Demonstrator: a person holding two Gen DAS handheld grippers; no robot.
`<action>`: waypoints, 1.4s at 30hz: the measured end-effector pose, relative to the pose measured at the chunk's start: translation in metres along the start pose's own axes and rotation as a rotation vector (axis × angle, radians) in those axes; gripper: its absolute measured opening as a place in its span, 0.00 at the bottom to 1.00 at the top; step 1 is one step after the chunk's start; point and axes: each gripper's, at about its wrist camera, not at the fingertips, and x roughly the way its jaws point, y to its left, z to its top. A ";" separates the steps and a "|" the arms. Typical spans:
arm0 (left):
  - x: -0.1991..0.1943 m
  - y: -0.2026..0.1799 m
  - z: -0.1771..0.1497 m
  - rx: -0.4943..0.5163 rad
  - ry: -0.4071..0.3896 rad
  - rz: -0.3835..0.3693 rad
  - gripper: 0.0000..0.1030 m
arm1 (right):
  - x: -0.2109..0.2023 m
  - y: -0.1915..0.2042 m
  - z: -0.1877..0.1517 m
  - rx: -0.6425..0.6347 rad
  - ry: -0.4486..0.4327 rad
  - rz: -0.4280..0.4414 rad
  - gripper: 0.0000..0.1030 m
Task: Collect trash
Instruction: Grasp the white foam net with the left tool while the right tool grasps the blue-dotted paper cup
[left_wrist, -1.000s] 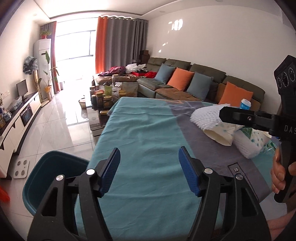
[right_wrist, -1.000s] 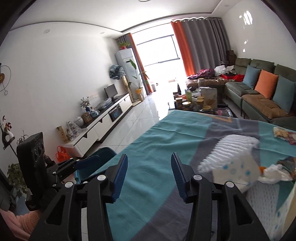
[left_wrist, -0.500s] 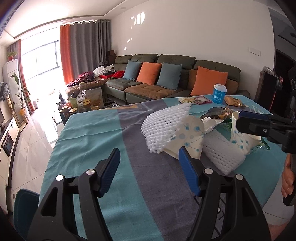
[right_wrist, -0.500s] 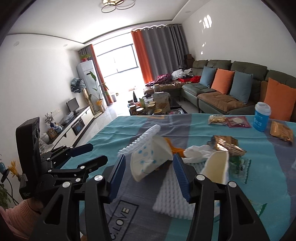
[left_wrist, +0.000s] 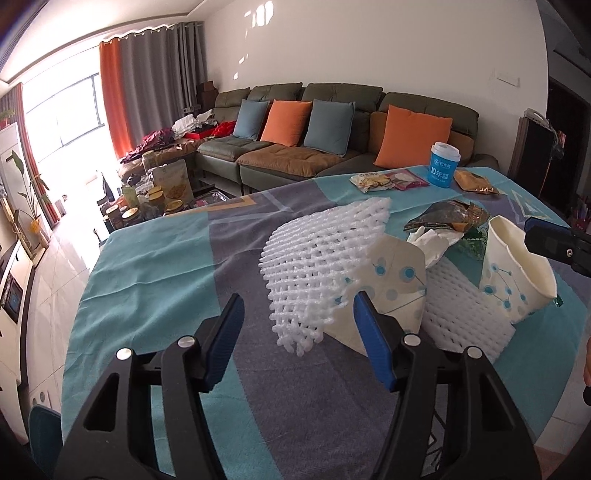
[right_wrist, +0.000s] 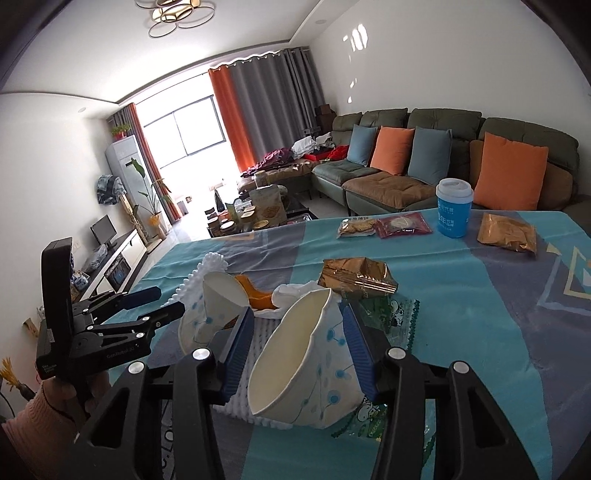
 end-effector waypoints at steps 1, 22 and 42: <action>0.003 0.000 0.000 -0.002 0.006 -0.002 0.58 | 0.001 0.000 -0.001 -0.001 0.007 0.001 0.42; -0.036 0.014 -0.007 -0.061 -0.048 0.020 0.11 | -0.013 -0.017 -0.011 0.096 0.043 0.027 0.04; -0.117 0.047 -0.055 -0.153 -0.084 0.049 0.11 | -0.037 0.030 -0.001 0.019 -0.053 0.233 0.03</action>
